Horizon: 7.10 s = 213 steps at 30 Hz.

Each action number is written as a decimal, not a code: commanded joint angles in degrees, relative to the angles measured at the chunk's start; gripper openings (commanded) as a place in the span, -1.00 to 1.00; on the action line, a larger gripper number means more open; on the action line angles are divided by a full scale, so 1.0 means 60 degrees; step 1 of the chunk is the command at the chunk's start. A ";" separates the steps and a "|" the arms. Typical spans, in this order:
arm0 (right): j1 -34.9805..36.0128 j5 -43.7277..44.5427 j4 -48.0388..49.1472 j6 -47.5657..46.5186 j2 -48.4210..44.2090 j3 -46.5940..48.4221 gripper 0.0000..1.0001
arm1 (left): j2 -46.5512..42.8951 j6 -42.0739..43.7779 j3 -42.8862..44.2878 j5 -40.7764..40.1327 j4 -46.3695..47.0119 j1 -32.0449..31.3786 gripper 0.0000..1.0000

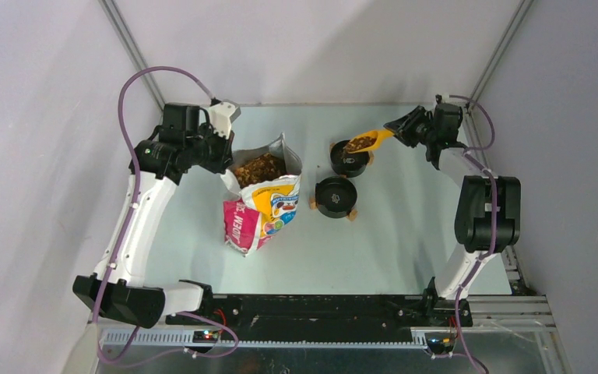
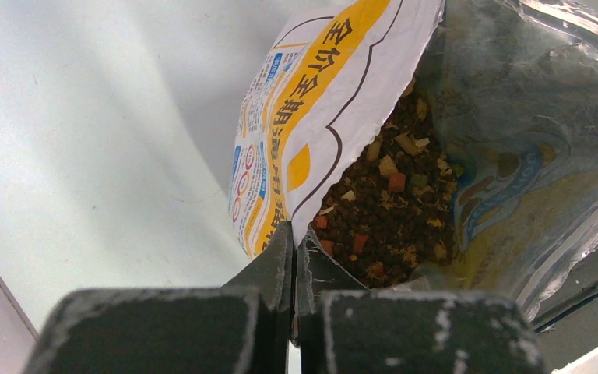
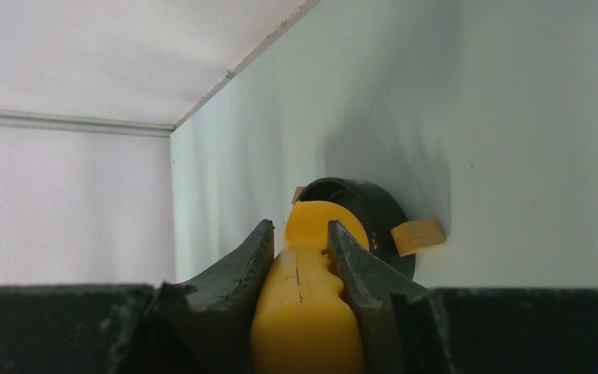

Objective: Serve the pet food

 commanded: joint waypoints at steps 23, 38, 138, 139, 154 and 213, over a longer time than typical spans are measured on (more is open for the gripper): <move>0.1216 0.1353 -0.1508 -0.5468 -0.0876 0.1574 -1.00 | -0.0462 -0.0085 0.0508 0.0744 -0.0098 0.0024 -1.00; 0.2414 0.2536 -0.2423 -1.0136 -0.1950 0.1528 -1.00 | -0.0510 -0.0161 0.0360 0.1145 -0.0124 0.0024 -1.00; 0.7594 0.2327 -0.7678 -0.7761 -0.1215 0.7083 -1.00 | 0.1239 0.0406 0.1395 -0.0121 0.0553 -0.0640 -0.99; 0.7586 0.2336 -0.7542 -0.7697 -0.1194 0.7122 -1.00 | 0.1191 0.0326 0.1390 0.0575 0.0609 -0.0637 -1.00; 0.7406 0.1973 -0.6586 -0.7840 -0.0302 0.6782 -1.00 | 0.0219 -0.1580 0.0329 0.2180 0.2084 -0.0636 -1.00; 0.5845 -0.2022 -0.3156 -0.0491 -0.1818 0.3010 -1.00 | 0.0400 -0.0506 -0.0442 0.1104 0.1784 -0.0650 -1.00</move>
